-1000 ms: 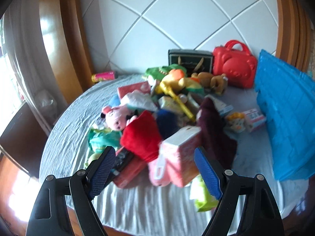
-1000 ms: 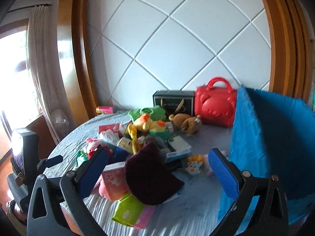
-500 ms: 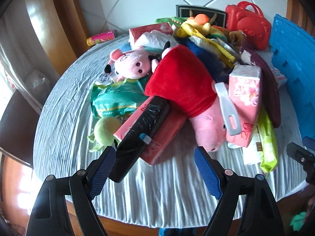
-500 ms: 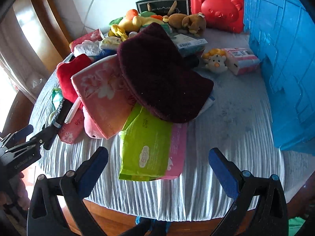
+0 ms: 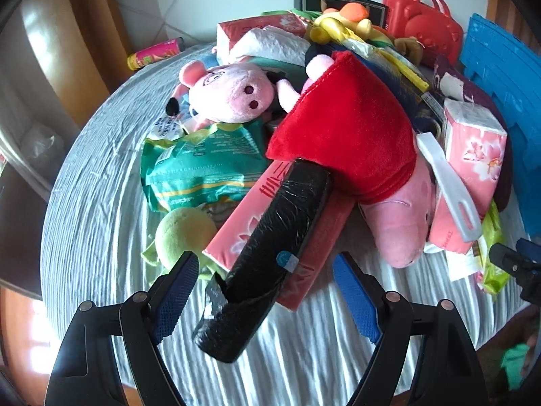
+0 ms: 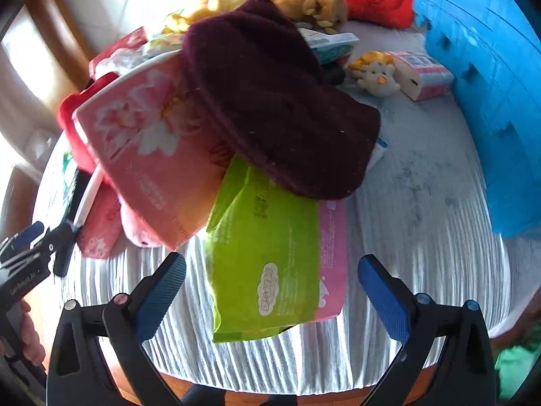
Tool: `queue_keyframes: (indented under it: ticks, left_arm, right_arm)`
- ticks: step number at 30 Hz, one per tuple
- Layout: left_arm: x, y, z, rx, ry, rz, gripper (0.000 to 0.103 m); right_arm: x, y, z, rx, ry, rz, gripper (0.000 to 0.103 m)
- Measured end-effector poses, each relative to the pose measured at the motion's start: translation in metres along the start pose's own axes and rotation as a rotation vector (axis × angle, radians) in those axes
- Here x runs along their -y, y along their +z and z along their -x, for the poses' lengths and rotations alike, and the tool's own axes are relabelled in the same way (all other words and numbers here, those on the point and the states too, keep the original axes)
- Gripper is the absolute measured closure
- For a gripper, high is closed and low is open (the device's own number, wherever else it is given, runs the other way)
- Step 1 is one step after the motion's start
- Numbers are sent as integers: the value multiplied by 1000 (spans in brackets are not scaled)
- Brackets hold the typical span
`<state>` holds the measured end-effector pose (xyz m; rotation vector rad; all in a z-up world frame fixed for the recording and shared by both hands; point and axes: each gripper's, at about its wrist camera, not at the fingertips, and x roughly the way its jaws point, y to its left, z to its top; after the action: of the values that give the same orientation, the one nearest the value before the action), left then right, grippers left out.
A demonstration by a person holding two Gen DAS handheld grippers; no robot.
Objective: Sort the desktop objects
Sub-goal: 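Grasp the black taped cylinder with the left tool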
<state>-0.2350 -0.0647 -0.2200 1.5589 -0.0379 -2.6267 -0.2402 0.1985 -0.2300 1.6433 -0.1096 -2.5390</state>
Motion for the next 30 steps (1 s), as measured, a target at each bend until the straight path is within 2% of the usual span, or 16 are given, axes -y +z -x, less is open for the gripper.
queue_keyframes:
  ticks: [6, 8, 11, 18, 20, 24, 25, 27, 29, 30]
  left_arm:
    - [-5, 7, -32, -49, -78, -78, 24]
    - [-1, 10, -32, -26, -94, -104, 32]
    - [4, 15, -33, -4, -105, -132, 39]
    - [5, 16, -32, -7, -109, -131, 40]
    - [3, 16, -30, -11, -115, -124, 62]
    - [3, 14, -27, -21, -114, -119, 63]
    - [4, 14, -27, -21, -107, -117, 63]
    - [5, 15, -28, -21, -95, -107, 61]
    - [5, 16, -29, -18, -89, -98, 57]
    - [6, 17, -30, -13, -87, -101, 57]
  right_arm:
    - [2, -12, -10, -22, -83, -133, 0]
    - [2, -12, -10, -14, -95, -155, 0]
    - [-3, -9, -15, -2, -134, -153, 0]
    - [-5, -1, -42, -17, -152, -124, 0]
    - [4, -2, -40, -12, -155, -142, 0]
    - [26, -3, -26, 15, -193, -185, 0]
    - [31, -3, -25, 15, -189, -193, 1]
    - [40, -3, -23, 14, -179, -209, 14]
    - [42, -1, -27, 9, -171, -202, 31]
    - [42, -1, -28, 9, -166, -197, 34]
